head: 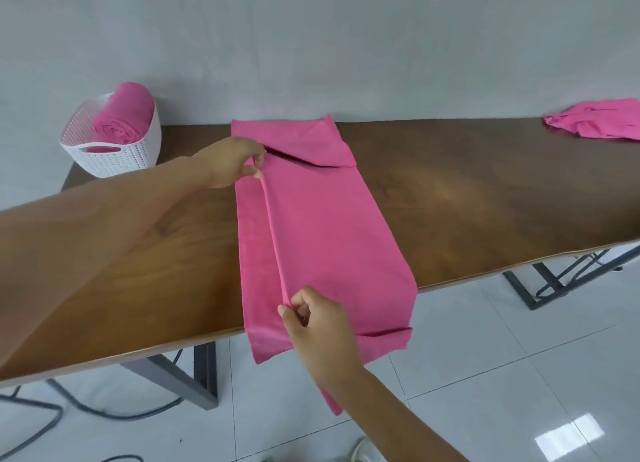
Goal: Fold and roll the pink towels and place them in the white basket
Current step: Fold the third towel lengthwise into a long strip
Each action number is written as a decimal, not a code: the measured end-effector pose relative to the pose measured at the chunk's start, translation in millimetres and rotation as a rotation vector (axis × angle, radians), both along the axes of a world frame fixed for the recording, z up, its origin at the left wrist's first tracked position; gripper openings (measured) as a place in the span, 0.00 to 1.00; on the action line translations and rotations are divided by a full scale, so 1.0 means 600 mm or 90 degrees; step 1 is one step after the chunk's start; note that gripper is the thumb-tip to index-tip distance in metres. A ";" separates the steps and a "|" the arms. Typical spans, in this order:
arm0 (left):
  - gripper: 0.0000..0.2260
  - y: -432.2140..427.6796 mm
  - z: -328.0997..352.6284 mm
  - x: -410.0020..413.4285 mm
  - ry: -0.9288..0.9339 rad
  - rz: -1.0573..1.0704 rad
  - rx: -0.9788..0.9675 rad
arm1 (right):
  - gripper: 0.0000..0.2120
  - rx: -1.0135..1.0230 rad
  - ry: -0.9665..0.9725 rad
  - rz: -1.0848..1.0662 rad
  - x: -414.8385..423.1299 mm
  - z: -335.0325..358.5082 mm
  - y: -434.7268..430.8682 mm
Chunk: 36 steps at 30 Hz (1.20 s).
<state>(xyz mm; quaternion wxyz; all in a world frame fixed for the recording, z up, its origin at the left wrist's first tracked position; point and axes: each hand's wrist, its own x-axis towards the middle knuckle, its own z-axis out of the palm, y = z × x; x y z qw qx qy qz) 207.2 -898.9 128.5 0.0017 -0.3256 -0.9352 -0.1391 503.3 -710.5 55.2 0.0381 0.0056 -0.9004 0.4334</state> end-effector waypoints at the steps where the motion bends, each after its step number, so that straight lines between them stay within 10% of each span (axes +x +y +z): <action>1: 0.09 -0.012 -0.007 0.002 0.001 0.011 -0.008 | 0.14 0.005 -0.011 0.018 -0.001 -0.006 -0.008; 11: 0.05 -0.052 -0.072 0.044 0.019 0.020 -0.045 | 0.12 -0.010 -0.149 0.170 0.018 -0.041 -0.012; 30: 0.28 0.168 -0.214 0.298 -0.062 0.066 0.096 | 0.02 0.097 -0.261 -0.181 0.029 -0.145 0.308; 36: 0.30 0.191 -0.225 0.308 -0.041 0.150 0.025 | 0.12 -0.083 -0.314 -0.151 -0.028 -0.172 0.343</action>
